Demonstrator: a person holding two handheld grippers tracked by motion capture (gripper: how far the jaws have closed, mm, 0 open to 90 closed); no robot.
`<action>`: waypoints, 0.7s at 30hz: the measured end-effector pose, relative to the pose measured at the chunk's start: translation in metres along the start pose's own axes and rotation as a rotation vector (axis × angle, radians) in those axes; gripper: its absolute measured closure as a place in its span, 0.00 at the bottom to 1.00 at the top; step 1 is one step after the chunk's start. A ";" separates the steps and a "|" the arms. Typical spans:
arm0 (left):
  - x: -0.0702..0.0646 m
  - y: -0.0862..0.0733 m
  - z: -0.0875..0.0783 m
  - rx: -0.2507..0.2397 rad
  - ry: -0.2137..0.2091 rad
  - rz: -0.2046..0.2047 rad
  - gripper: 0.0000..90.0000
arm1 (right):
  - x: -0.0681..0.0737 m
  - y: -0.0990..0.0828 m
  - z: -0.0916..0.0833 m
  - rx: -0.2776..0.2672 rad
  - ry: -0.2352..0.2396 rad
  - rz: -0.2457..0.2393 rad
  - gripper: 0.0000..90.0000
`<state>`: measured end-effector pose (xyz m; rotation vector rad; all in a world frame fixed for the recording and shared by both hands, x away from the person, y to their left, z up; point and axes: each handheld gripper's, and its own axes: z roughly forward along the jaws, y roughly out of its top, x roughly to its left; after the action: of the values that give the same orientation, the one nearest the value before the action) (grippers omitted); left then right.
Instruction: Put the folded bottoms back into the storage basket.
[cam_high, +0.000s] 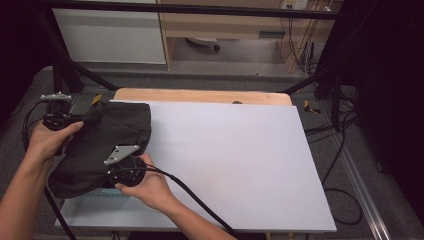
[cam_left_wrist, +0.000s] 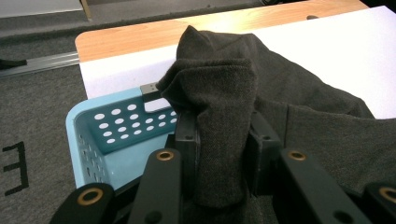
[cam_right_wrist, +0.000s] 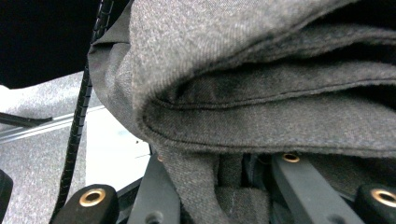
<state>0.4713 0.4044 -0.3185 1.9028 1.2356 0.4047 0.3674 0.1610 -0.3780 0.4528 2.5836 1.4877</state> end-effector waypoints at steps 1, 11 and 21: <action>0.000 0.000 0.000 -0.001 0.000 0.000 0.78 | 0.000 0.000 0.000 0.002 0.000 0.001 0.81; 0.000 -0.001 0.000 -0.003 0.017 0.005 0.77 | 0.000 0.000 0.001 0.011 0.002 -0.003 0.81; 0.001 -0.001 0.002 -0.012 0.039 0.002 0.75 | -0.002 -0.001 0.004 0.027 0.017 0.010 0.76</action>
<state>0.4724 0.4048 -0.3212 1.8943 1.2542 0.4518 0.3699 0.1632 -0.3810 0.4590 2.6213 1.4678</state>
